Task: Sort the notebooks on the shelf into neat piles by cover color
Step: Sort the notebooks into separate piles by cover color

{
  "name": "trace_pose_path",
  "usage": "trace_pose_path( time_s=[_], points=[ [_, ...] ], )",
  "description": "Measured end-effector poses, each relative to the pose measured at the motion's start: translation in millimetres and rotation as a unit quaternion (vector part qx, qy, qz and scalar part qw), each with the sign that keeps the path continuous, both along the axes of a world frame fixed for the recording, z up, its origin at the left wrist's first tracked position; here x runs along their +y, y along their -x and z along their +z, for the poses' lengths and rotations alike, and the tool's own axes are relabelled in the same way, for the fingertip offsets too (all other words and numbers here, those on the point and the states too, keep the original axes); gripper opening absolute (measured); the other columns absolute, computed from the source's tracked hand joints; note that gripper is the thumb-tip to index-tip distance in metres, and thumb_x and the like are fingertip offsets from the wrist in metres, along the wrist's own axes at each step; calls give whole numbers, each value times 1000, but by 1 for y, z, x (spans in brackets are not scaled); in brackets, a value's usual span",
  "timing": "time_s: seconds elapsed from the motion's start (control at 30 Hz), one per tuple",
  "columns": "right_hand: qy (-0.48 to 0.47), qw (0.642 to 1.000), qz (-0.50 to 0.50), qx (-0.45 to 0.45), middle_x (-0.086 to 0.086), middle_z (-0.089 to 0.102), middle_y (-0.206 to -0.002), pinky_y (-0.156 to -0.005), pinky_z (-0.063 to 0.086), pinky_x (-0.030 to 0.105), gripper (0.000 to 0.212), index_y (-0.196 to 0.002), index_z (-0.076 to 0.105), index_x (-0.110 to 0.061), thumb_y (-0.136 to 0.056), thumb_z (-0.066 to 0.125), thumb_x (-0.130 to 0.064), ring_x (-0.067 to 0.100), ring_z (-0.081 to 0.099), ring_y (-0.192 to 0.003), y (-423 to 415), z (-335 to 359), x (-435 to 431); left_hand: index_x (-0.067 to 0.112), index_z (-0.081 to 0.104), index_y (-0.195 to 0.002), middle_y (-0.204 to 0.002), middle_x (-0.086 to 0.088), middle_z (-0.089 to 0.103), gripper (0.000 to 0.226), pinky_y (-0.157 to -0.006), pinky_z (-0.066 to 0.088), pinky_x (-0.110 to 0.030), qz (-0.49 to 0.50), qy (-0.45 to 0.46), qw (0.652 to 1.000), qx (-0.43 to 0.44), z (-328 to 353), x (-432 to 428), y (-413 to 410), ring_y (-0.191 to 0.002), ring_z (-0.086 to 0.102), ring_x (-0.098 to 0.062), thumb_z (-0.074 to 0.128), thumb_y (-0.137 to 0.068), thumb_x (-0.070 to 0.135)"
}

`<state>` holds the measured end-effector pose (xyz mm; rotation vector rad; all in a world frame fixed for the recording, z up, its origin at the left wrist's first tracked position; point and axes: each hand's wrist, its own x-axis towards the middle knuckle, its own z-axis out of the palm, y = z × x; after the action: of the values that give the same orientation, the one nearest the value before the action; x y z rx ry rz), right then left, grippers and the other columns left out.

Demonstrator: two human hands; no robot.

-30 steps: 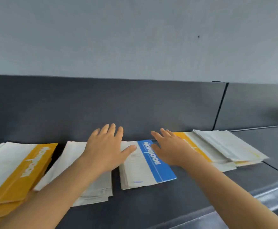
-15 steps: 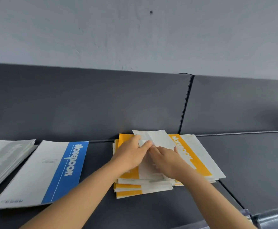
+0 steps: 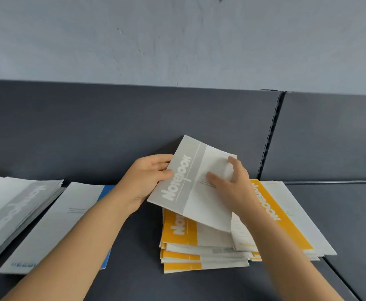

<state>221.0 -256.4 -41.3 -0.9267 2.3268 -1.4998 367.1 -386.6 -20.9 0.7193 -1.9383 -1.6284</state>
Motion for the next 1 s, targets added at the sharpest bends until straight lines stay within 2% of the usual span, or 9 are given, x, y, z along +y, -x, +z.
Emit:
trace_pose_path(
  time_s=[0.17,0.3,0.37,0.4,0.47,0.73,0.83,0.9,1.0],
  points=[
    [-124,914,39,385,0,-28,-155,-110,-21,46,89,-148,-7,-41,-82,45,-70,23,-33,-140,-23,14,-15,21,72,-110,-96,2,76,27,-77,57,-19,-58,111,992,-32,17,-16,-21,-89,72,-13,64,-90,3],
    [-176,857,195,443,-13,47,-138,-102,-32,48,59,-126,48,-43,-78,33,-74,17,7,-146,-54,36,-45,15,75,-98,-87,-3,77,18,-85,54,-17,-91,171,978,-79,32,-27,-50,-86,73,-12,77,-81,11],
    [-163,884,252,359,-14,57,-73,-113,-1,46,35,-85,62,-27,-86,50,-60,3,53,-98,-76,45,-63,14,75,-92,-80,-6,76,21,-84,53,-21,-62,176,979,-87,38,-39,-75,-77,71,-13,84,-73,17],
    [-140,903,285,289,-10,47,-59,-104,26,37,34,-73,59,-20,-87,57,-51,1,50,-70,-88,47,-73,15,74,-91,-78,-7,75,25,-83,53,-23,-41,175,980,-89,41,-49,-91,-73,70,-12,86,-70,21],
    [-104,926,306,194,-7,43,-56,-63,38,23,36,-68,57,-11,-87,63,-41,6,39,-52,-115,52,-92,19,73,-94,-79,-9,75,34,-79,52,-28,-4,163,983,-84,45,-74,-127,-70,67,-13,89,-64,26],
    [4,981,148,-122,11,51,-70,-61,41,31,21,-78,56,-3,-93,53,-17,20,47,-62,-236,16,-186,16,52,-129,-120,0,63,63,-79,57,-30,64,152,976,-139,37,-181,-270,-104,66,-16,83,-74,13],
    [16,988,85,-132,5,54,-77,-66,39,26,13,-83,54,-10,-90,44,-6,22,47,-69,-277,-3,-218,25,18,-153,-161,-1,6,91,-112,30,-36,50,258,924,-277,21,-196,-290,-146,21,-23,72,-83,44],
    [44,993,21,-110,-7,54,-86,-64,38,23,14,-100,46,-20,-94,42,-8,15,49,-79,-295,-9,-228,25,-5,-155,-155,-4,-35,95,-118,7,-42,26,356,863,-358,8,-199,-297,-148,-18,-26,53,-89,61],
    [71,992,-23,-103,-8,55,-100,-61,36,14,25,-106,44,-18,-91,39,2,9,49,-86,-310,-17,-233,24,-11,-154,-147,-6,-48,88,-117,-8,-45,-16,466,782,-413,-13,-204,-300,-139,-38,-24,27,-91,72]
  ],
)
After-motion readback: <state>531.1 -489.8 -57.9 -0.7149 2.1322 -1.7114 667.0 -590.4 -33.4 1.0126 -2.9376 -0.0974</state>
